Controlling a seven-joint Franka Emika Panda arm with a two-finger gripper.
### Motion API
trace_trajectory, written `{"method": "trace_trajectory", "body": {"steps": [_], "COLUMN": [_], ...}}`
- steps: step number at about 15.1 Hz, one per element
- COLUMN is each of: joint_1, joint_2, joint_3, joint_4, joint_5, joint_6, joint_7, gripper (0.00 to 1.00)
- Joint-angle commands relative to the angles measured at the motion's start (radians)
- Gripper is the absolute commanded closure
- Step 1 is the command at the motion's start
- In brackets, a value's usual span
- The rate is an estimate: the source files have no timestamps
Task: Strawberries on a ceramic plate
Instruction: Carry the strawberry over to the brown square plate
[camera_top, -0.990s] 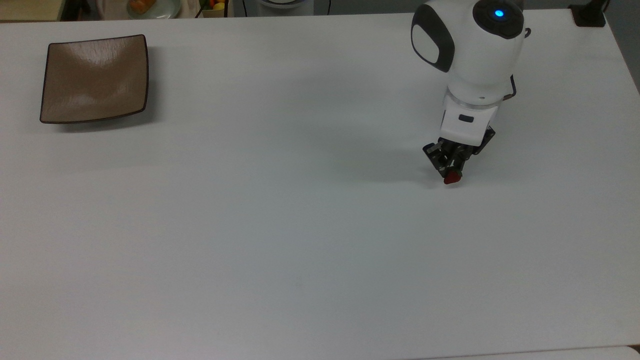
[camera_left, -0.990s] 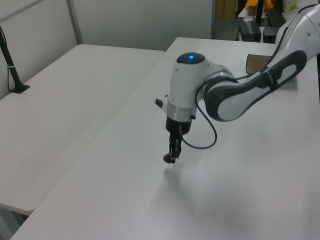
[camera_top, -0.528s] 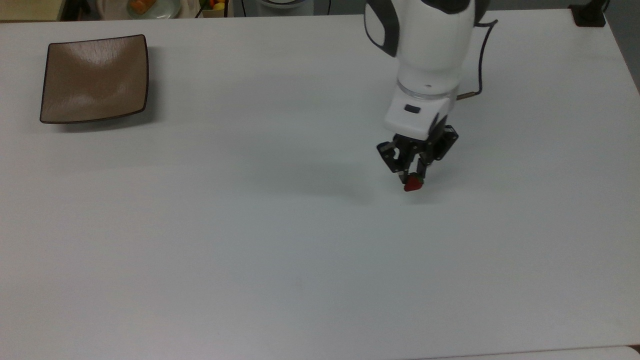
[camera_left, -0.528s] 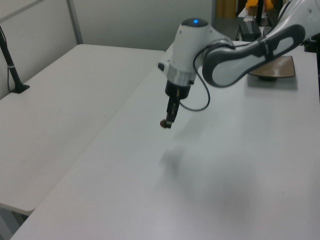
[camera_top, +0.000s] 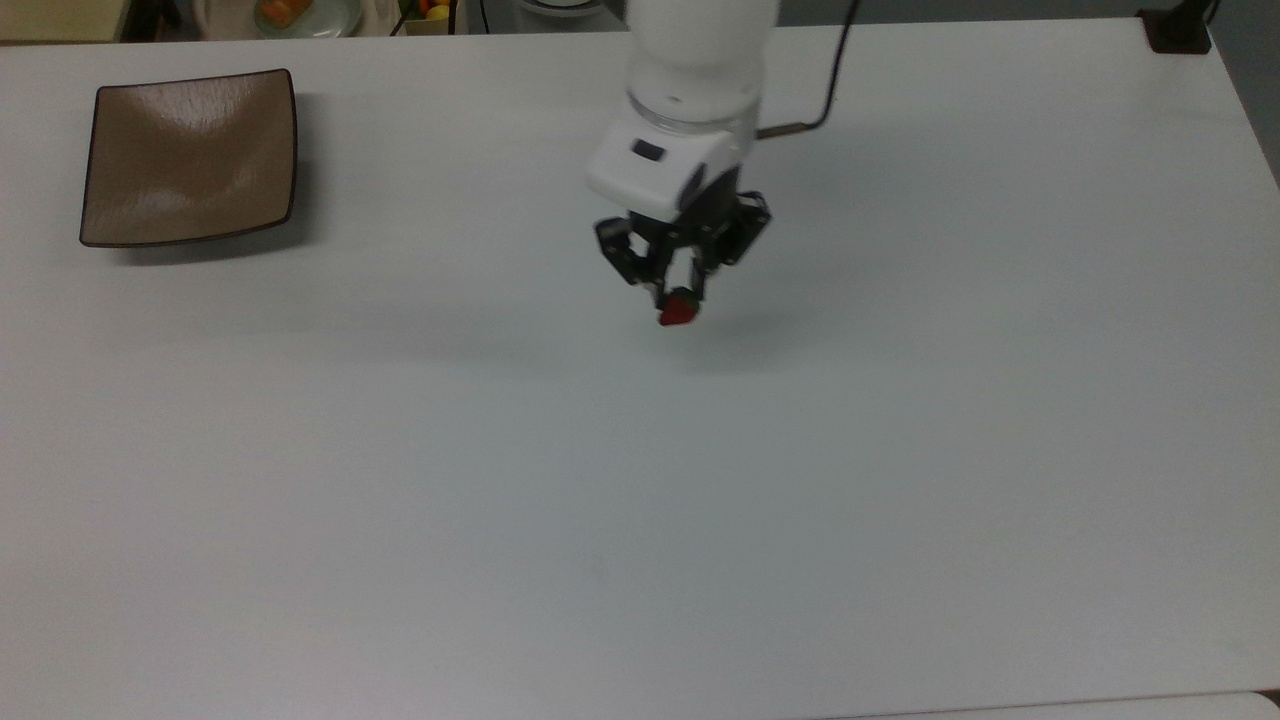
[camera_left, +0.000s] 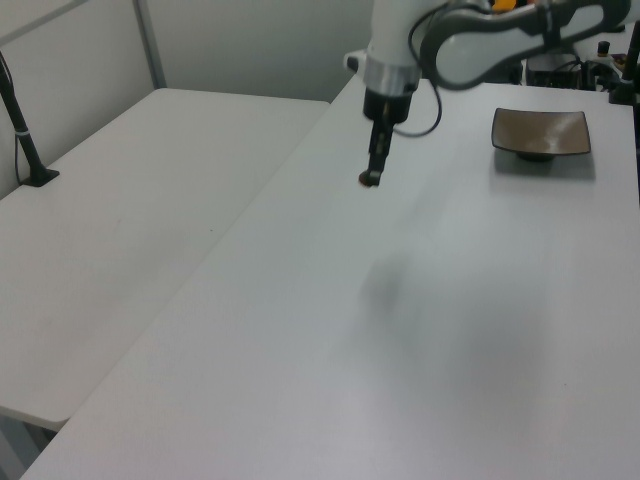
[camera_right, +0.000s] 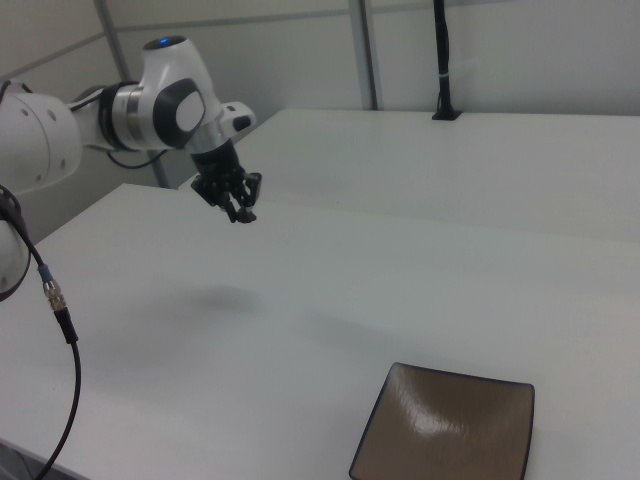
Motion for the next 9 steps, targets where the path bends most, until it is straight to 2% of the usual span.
{"method": "trace_trajectory", "body": {"steps": [1,6,9], "joint_1": [-0.087,-0.230,-0.287], "joint_2": [-0.082,-0.131,-0.139], "joint_3": [0.003,-0.011,-0.032], "joint_4": [-0.053,-0.102,-0.127], "joint_5": [0.009,0.009,0.007], "joint_6": [-0.075,-0.098,-0.095], "joint_7": [-0.092,-0.225,-0.258], "gripper": [0.95,0.95,0.95]}}
